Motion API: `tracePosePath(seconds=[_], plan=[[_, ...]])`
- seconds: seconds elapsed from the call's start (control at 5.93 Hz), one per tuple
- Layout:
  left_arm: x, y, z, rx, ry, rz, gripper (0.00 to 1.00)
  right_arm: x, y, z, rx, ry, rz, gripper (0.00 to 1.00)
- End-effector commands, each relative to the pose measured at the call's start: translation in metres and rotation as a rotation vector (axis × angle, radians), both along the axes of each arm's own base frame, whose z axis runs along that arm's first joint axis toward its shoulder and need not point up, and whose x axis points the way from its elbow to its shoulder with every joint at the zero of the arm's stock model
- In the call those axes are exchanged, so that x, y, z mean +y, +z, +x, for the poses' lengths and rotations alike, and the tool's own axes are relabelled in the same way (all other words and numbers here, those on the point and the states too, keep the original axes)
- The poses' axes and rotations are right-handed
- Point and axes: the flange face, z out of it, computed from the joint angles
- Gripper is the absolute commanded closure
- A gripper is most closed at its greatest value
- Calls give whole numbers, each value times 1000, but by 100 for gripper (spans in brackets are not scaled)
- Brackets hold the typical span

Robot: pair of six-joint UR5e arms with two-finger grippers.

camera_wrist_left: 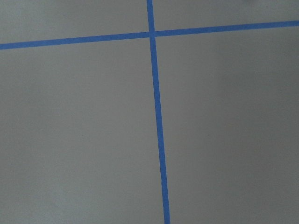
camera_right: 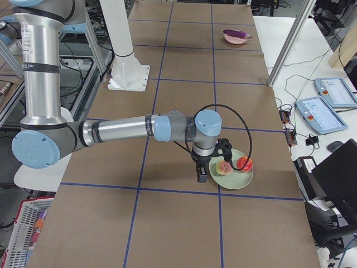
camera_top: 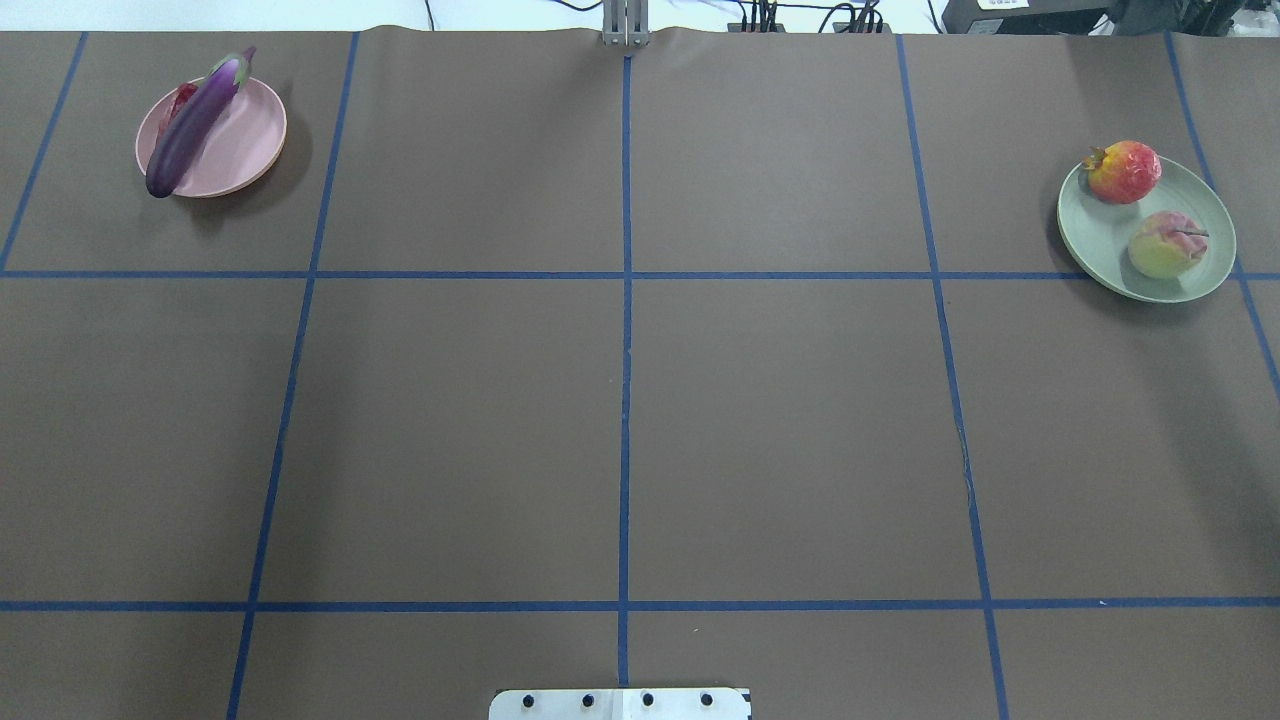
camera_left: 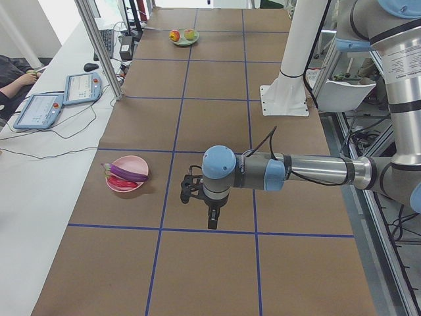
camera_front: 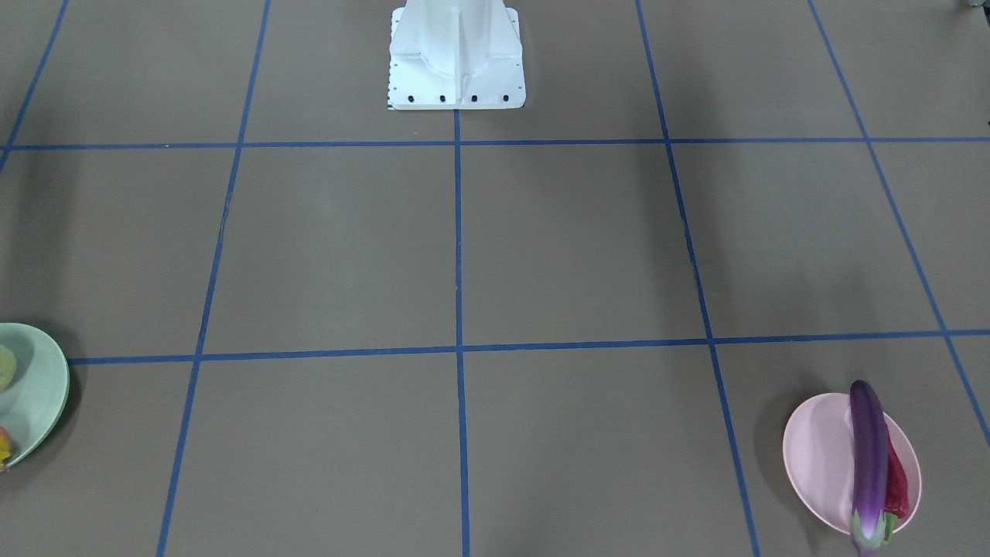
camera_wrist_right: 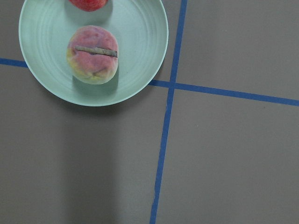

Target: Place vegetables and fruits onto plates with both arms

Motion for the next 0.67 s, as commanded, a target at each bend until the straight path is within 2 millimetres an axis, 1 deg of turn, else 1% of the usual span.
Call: tracePosePath(seconds=[0.0, 0.51], plan=[[0, 0, 0, 1, 1, -1, 0, -4, -3, -3, -5, -3, 3, 0], [0, 6, 1, -6, 4, -8, 0, -5, -7, -3, -15, -7, 14, 0]])
